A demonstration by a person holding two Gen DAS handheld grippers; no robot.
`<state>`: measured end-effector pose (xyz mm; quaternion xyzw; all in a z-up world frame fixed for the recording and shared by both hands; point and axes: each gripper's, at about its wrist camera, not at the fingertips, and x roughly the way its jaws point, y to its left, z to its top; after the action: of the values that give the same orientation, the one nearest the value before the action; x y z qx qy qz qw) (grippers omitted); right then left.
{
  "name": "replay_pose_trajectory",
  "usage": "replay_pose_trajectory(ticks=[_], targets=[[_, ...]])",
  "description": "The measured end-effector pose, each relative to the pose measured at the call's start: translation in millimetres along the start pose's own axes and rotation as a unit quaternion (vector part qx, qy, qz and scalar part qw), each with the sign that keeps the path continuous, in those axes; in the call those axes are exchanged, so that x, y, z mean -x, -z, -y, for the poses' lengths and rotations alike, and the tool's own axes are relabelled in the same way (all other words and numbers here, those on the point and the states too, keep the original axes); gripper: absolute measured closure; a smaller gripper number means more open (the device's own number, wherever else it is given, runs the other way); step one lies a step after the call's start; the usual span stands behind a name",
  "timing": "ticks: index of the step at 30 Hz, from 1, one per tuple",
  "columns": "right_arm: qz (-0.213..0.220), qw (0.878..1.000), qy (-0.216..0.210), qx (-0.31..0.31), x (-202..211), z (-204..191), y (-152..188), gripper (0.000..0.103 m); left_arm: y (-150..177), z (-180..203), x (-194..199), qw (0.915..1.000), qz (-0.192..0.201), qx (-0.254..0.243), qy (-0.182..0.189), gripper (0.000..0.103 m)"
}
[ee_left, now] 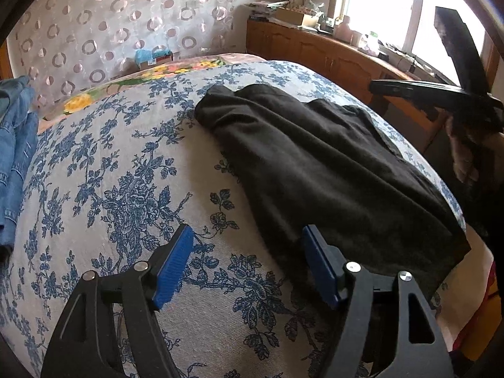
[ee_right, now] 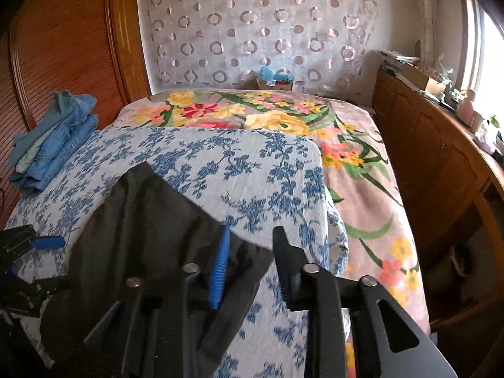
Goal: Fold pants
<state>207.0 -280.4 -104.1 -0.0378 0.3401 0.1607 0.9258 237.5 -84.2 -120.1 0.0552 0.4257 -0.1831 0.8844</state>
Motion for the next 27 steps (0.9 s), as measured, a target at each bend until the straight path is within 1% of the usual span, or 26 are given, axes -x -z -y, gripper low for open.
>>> replay_pose_trajectory(ticks=[3, 5, 7, 10, 15, 19, 23, 25, 27], targets=[[0.001, 1.0, -0.012, -0.01, 14, -4, 13, 0.068, -1, 2, -2, 1.0, -0.002, -0.006, -0.004, 0.027], [0.0, 1.0, -0.018, -0.01, 23, -8, 23, 0.066, -1, 3, -3, 0.9999, -0.004, -0.01, -0.002, 0.023], [0.0, 1.0, -0.024, -0.009, 32, -14, 34, 0.06, -2, 6, -5, 0.9998, -0.007, -0.018, -0.006, 0.021], [-0.004, 0.999, -0.033, -0.014, 42, -19, 48, 0.055, -2, 5, -5, 0.9998, -0.008, -0.017, -0.007, 0.019], [-0.011, 0.999, -0.038, -0.018, 56, -22, 68, 0.054, -2, 5, -6, 0.9998, -0.008, -0.017, -0.008, 0.019], [-0.015, 0.999, -0.029, -0.028, 66, -19, 80, 0.054, 0, 5, 0, 0.9998, -0.007, -0.005, -0.016, 0.019], [-0.016, 0.999, -0.022, -0.037, 79, -17, 91, 0.054, 6, 12, 21, 0.9998, 0.016, -0.003, -0.011, 0.019], [-0.014, 0.999, -0.021, -0.044, 86, -24, 96, 0.054, 11, 17, 34, 0.9995, 0.031, -0.007, 0.003, 0.019], [-0.013, 0.999, -0.021, -0.049, 92, -24, 101, 0.054, 17, 21, 43, 0.9992, 0.037, -0.01, 0.01, 0.02]])
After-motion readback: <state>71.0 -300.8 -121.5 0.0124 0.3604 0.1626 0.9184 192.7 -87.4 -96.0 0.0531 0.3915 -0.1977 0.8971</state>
